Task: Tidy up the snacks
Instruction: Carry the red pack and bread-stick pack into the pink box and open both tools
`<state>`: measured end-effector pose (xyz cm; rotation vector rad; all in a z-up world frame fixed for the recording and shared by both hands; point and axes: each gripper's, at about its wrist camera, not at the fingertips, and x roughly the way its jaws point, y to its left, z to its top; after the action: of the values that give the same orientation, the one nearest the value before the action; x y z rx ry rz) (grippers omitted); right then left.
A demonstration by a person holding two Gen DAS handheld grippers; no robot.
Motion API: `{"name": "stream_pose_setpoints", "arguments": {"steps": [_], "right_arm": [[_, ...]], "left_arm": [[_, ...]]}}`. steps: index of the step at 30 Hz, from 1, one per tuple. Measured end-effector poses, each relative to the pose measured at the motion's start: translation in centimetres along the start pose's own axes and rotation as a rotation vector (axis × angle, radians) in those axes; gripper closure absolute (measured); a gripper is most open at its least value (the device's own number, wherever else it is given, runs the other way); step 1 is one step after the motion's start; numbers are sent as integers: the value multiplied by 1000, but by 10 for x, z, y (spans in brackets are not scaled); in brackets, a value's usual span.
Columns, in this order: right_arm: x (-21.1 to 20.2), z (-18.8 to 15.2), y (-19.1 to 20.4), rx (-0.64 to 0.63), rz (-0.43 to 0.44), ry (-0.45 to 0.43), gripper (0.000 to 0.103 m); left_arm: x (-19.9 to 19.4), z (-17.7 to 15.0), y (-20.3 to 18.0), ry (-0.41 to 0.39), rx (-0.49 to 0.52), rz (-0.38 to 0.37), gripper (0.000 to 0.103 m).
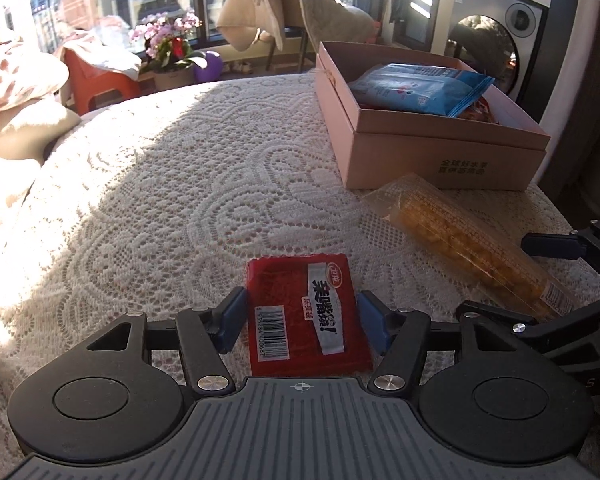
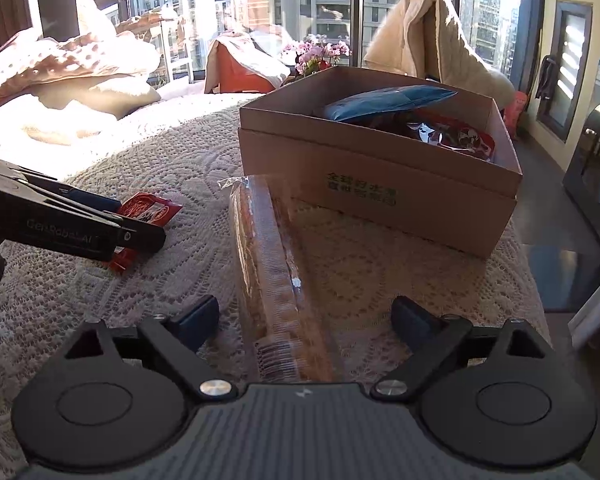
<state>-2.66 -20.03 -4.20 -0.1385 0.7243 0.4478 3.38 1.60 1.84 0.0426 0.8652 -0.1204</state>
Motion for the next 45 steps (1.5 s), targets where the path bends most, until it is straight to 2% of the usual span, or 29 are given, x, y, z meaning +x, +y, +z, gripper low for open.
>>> {"name": "stream_pose_setpoints", "arguments": {"steps": [4,11,15,25,27,28,29,30,31,32,35,40,43,45], "right_arm": [[4,2,1,-15,25,18,0],[5,1,1,-21,28,22,0],[6,1,2,-27,29,26,0],[1,1,-4,-41,54,39,1],[-2,4,-1,-56,34,33,10],[-4,6,1,-70,34,29,22],[-6,9,4,-90,36,31,38],[-7,13,8,-111,48,45,47],[-8,15,11,-120,67,66,64],[-9,18,15,-129,72,85,70],[-22,25,19,-137,108,91,74],[-64,36,-1,-66,156,-1,74],[-91,47,-20,-21,147,-72,74],[-109,56,-32,-9,114,-126,74]], "left_arm": [[-11,-12,-10,9,19,-15,37],[-17,-17,0,6,-35,-70,36],[-17,-18,9,3,-19,-20,35],[-20,-25,9,-12,-3,-51,36],[-22,-27,9,-14,-6,-57,36],[-22,-28,9,-16,-8,-57,36],[-22,-28,8,-18,-10,-55,36],[-23,-29,8,-19,-14,-52,37],[-23,-29,8,-18,-20,-50,37],[-24,-30,7,-15,-22,-48,38],[-29,-34,7,-7,-6,-45,38],[-38,-43,8,-31,-22,-31,40],[-46,-38,10,-72,-62,-52,44],[-59,-21,12,-131,-85,-84,46]]}}
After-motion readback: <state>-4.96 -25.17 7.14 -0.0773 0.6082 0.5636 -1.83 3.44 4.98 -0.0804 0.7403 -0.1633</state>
